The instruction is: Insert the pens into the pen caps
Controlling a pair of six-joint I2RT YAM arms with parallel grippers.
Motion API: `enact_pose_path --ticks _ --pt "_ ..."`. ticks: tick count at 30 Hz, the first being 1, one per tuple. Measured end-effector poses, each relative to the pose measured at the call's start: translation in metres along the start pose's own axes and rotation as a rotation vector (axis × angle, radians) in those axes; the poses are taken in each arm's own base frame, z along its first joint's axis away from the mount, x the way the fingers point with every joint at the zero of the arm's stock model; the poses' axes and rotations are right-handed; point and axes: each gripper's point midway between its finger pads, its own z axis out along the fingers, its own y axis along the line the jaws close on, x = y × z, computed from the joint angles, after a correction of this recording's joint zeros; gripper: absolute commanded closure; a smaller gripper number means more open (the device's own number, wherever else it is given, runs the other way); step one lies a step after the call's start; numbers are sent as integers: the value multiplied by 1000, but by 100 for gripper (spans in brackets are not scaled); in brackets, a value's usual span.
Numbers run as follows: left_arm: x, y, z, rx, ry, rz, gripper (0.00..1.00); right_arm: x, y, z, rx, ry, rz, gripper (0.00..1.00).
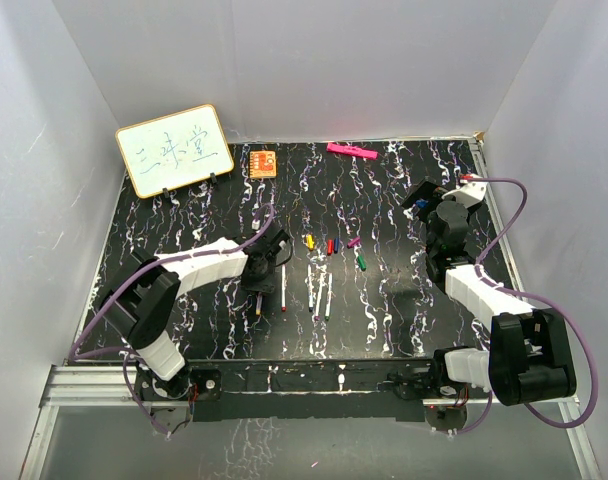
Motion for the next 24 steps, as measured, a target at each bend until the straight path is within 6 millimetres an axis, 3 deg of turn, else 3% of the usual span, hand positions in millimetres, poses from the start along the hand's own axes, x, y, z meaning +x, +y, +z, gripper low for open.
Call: enact_pose_path --ticks 12,15,18,24 --pt "-2 -3 2 2 6 5 79 0 0 0 1 -1 0 2" --pt "-2 -3 2 3 8 5 85 0 0 0 1 0 0 2" --pt "-1 -4 2 5 9 1 100 0 0 0 1 0 0 2" --pt "-1 -4 2 5 10 2 100 2 2 0 -13 10 -2 4"
